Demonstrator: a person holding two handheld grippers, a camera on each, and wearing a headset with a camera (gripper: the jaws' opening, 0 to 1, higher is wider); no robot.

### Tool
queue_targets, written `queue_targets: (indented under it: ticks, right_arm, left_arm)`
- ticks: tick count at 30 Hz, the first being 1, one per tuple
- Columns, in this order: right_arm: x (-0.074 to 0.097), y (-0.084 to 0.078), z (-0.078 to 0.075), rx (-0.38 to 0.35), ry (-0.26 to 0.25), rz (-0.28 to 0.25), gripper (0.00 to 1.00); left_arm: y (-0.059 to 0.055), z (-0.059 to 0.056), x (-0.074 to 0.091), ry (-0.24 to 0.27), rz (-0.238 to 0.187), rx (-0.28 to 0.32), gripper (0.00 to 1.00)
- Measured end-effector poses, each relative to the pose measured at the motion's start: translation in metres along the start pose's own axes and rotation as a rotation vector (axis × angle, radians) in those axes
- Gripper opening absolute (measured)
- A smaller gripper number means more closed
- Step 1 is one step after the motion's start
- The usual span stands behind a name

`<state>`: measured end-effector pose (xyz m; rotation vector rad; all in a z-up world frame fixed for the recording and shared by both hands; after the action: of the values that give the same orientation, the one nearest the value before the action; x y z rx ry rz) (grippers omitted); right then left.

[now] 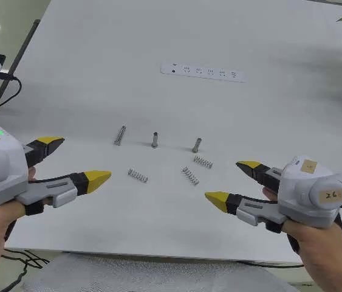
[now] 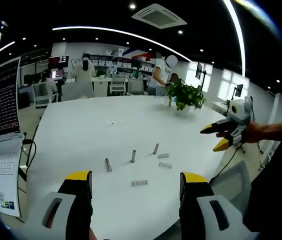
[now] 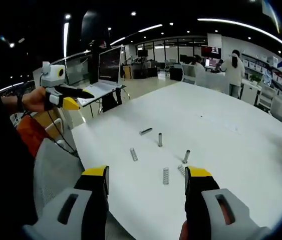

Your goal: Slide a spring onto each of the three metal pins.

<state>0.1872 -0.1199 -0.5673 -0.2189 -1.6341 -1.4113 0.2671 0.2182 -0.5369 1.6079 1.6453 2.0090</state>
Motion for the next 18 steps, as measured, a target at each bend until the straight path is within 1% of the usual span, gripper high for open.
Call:
queue_targets:
  ticks: [7, 13, 18]
  right_arm:
    - [-0.0019, 0.0003, -0.0001, 0.007, 0.006, 0.006, 0.64]
    - [-0.0024, 0.0027, -0.0010, 0.007, 0.006, 0.000, 0.64]
    - [-0.0029, 0.0024, -0.0017, 0.007, 0.007, 0.005, 0.64]
  left_arm:
    - [0.0041, 0.0002, 0.0007, 0.000, -0.010, -0.005, 0.68]
    - [0.0021, 0.0018, 0.0023, 0.003, -0.005, -0.006, 0.68]
    - [0.0015, 0.0036, 0.0033, 0.007, -0.006, 0.000, 0.68]
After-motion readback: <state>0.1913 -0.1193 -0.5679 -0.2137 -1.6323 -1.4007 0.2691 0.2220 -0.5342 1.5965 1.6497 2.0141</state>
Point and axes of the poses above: the centre of the closed fingertips' face, and the gripper's own axes: x roughly backward along the fingers, z roughly to its left, y roughly out of its top, the point moved 9 cm from there along x, roughly backward along the fingers, and after that the axes turned 13 degrees about z, right-handed, at the moved point
